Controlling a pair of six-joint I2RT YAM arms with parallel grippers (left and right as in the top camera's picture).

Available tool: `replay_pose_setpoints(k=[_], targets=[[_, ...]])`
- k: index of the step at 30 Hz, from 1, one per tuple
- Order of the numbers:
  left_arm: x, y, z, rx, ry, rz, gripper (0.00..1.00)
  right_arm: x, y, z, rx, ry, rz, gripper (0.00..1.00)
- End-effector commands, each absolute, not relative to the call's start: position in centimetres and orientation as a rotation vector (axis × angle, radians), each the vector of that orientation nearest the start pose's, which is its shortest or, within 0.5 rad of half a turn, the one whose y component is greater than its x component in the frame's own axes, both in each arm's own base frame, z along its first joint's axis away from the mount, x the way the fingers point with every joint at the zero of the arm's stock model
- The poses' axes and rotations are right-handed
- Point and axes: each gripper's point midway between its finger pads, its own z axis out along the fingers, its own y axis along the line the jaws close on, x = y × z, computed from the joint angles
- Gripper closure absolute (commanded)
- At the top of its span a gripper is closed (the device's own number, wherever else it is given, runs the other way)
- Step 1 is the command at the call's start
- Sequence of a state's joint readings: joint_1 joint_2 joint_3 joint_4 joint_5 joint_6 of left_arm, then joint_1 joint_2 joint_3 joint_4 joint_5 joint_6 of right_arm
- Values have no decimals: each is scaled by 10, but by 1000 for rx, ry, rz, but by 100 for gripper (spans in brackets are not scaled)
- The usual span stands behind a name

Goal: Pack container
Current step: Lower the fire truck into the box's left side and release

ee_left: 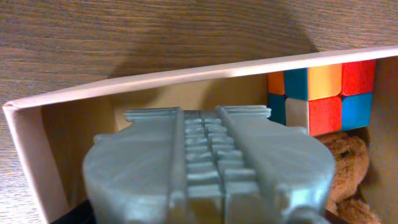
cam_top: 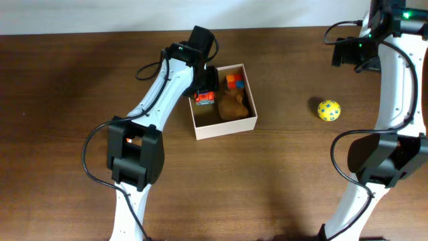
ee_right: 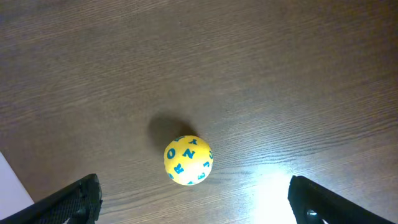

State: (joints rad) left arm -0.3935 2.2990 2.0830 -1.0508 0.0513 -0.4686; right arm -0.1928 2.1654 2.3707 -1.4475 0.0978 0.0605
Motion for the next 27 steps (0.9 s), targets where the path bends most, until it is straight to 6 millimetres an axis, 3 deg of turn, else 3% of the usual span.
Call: replay_pose_setpoints(k=[1, 8, 10, 21, 27], targets=[[479, -205, 77, -114, 2879, -217, 35, 464, -109, 219, 392, 2759, -188, 1], [482, -205, 78, -114, 2864, -220, 32, 464, -109, 219, 393, 2759, -188, 1], [483, -206, 78, -114, 2860, -222, 25, 464, -109, 219, 392, 2759, -188, 1], [489, -198, 80, -124, 2829, -162, 24, 464, -109, 219, 392, 2759, -188, 1], [512, -200, 110, -92, 2721, -155, 29, 464, -109, 219, 392, 2759, -188, 1]])
